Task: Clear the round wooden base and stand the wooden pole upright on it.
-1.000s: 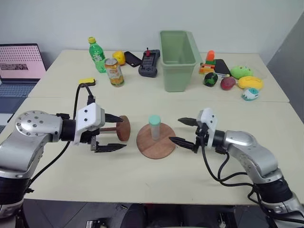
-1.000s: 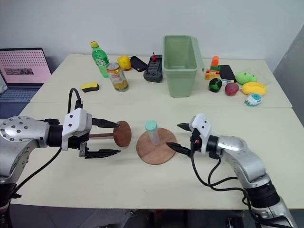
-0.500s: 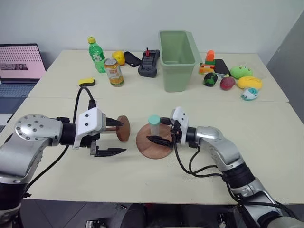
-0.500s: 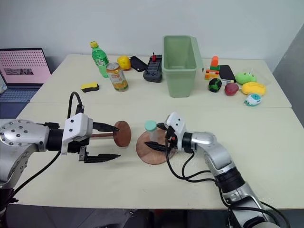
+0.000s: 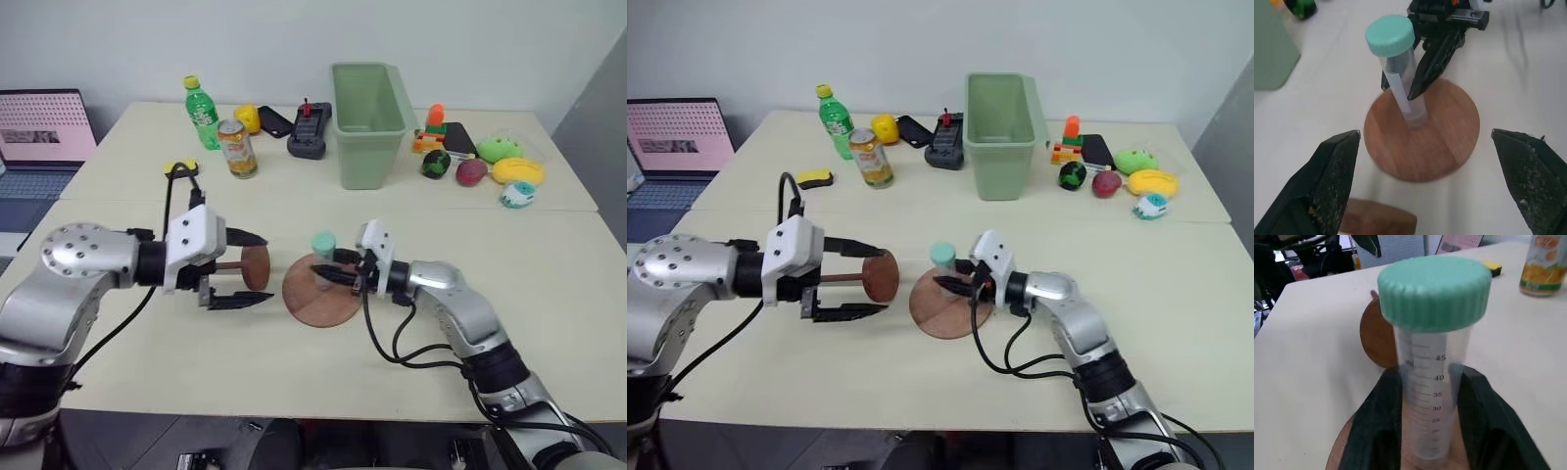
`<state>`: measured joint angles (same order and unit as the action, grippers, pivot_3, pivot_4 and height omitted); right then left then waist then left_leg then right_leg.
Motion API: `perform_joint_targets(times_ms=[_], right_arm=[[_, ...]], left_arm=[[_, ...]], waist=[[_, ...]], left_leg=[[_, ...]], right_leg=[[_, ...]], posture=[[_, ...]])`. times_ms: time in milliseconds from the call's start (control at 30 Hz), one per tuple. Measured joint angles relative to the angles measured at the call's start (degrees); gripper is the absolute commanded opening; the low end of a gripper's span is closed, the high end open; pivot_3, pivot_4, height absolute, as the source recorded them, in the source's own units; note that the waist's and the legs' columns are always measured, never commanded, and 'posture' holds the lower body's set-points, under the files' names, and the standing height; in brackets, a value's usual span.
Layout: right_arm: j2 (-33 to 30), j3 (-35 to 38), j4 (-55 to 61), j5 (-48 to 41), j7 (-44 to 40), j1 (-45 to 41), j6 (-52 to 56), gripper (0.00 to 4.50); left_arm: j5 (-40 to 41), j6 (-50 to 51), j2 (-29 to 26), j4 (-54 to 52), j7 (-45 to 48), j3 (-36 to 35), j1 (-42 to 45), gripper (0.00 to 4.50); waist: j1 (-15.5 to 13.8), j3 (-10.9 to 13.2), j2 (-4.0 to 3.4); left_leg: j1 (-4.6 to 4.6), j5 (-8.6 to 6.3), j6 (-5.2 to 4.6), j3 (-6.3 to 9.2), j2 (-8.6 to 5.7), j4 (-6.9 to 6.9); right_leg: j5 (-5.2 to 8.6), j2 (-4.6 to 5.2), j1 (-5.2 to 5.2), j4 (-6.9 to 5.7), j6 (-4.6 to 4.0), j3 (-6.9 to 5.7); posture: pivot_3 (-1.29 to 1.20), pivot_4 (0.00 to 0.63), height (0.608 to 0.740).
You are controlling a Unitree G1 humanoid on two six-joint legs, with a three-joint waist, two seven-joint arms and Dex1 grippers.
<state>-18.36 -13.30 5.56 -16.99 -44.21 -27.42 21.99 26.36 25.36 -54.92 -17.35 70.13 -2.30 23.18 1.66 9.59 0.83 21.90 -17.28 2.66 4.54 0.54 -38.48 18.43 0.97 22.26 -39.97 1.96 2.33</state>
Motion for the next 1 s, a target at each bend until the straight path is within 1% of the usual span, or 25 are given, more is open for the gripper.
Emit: perform_joint_targets(times_ms=[67, 167, 233, 300, 333, 500, 600, 700, 767, 833, 933, 1000], right_arm=[[-3.52, 6.19, 2.67, -0.19, 2.60, 1.56, 0.55, 1.13], [-8.06, 16.73, 0.70, 0.08, 7.37, 3.79, -0.21, 1.13], [-10.14, 21.34, -2.15, 0.72, 9.70, 5.10, -1.09, 1.13], [-11.24, 24.98, -5.72, 2.02, 12.23, 6.62, -3.44, 1.13], [-11.32, 25.84, -6.46, 2.21, 12.83, 6.93, -3.96, 1.13], [-10.88, 32.64, -12.73, 2.39, 18.65, 9.37, -7.83, 1.13], [-9.78, 33.93, -14.05, 2.31, 20.61, 11.10, -9.07, 1.13], [-8.80, 34.77, -14.59, 1.90, 21.81, 11.75, -9.21, 1.13], [-8.33, 34.95, -14.45, 1.49, 22.25, 12.02, -9.23, 1.85], [-8.04, 35.63, -14.03, 0.35, 22.82, 13.08, -8.97, 2.34], [-7.79, 36.54, -13.15, -0.58, 23.20, 13.71, -8.22, 2.94], [-7.79, 36.93, -12.33, -1.35, 23.44, 13.85, -7.82, 3.45]], left_arm=[[0.02, 0.54, 2.55, 0.39, -0.46, 2.03, 2.30, 4.50], [-0.20, 0.52, 6.21, 1.66, -0.73, 5.60, 5.35, 4.50], [-0.44, 0.44, 8.21, 2.40, -0.73, 7.45, 6.87, 4.50], [-1.20, 0.16, 11.82, 4.33, -0.83, 9.86, 10.17, 4.50], [-1.53, 0.08, 12.65, 4.87, -0.87, 10.54, 10.96, 4.50], [-4.66, -1.26, 21.19, 11.08, -2.08, 15.99, 17.05, 4.50], [-6.30, -2.37, 23.79, 14.32, -2.28, 17.40, 17.65, 4.50], [-7.56, -3.65, 24.98, 16.20, -2.06, 18.06, 17.82, 4.50], [-8.43, -4.82, 25.44, 17.19, -1.86, 18.31, 18.15, 4.50], [-9.18, -6.12, 26.05, 18.27, -1.63, 18.48, 18.16, 4.50], [-9.78, -7.12, 26.29, 19.47, -0.86, 18.79, 18.13, 4.50], [-9.81, -7.40, 26.52, 19.78, -0.66, 18.79, 18.10, 4.50]], waist=[[-0.24, 0.00, -0.01], [-0.31, 0.00, 0.00], [-0.06, 0.00, 0.00], [0.03, 0.00, 0.00], [0.06, 0.01, -0.01], [0.25, 0.00, -0.02], [0.45, -0.01, -0.03], [0.50, -0.02, -0.05], [0.35, -0.02, -0.06], [0.19, -0.03, -0.07], [0.12, -0.03, -0.07], [0.12, -0.03, -0.07]], left_leg=[[0.02, 0.00, 0.00, 0.06, -0.07, -0.04], [0.05, -0.01, -0.01, 0.02, -0.09, -0.14], [0.07, -0.01, -0.02, -0.09, -0.07, -0.17], [0.07, -0.01, -0.02, -0.18, -0.08, -0.20], [0.07, -0.01, -0.02, -0.20, -0.08, -0.20], [0.06, -0.01, -0.03, -0.31, -0.06, -0.21], [0.04, -0.01, -0.02, -0.38, -0.02, -0.21], [0.05, -0.01, -0.02, -0.36, 0.03, -0.23], [0.04, -0.01, -0.02, -0.36, 0.01, -0.24], [0.05, -0.01, -0.02, -0.36, 0.01, -0.24], [0.06, -0.01, -0.02, -0.33, -0.05, -0.26], [0.06, -0.01, -0.02, -0.29, -0.05, -0.26]], right_leg=[[0.00, 0.04, -0.05, 0.01, 0.00, -0.06], [0.00, 0.04, -0.07, 0.00, 0.00, -0.02], [0.00, 0.01, -0.06, -0.01, 0.00, 0.03], [0.00, -0.02, -0.06, -0.04, 0.00, 0.00], [0.00, -0.04, -0.06, -0.04, 0.00, 0.02], [0.00, -0.06, -0.06, -0.08, 0.00, 0.10], [0.00, -0.10, -0.03, -0.10, 0.00, 0.15], [0.00, -0.10, -0.03, -0.11, 0.00, 0.16], [0.00, -0.08, -0.04, -0.11, 0.00, 0.16], [0.00, -0.08, -0.05, -0.10, 0.00, 0.15], [0.00, -0.02, -0.05, -0.10, 0.00, 0.16], [0.00, -0.02, -0.06, -0.10, 0.00, 0.15]], posture=[[0.00, 0.150, 0.740], [0.00, 0.150, 0.740], [0.00, 0.150, 0.740], [0.00, 0.150, 0.740], [0.00, 0.150, 0.740], [0.00, 0.150, 0.740], [0.00, 0.150, 0.740], [0.00, 0.150, 0.740], [0.00, 0.150, 0.740], [0.00, 0.150, 0.740], [0.00, 0.150, 0.740], [0.00, 0.150, 0.740]])
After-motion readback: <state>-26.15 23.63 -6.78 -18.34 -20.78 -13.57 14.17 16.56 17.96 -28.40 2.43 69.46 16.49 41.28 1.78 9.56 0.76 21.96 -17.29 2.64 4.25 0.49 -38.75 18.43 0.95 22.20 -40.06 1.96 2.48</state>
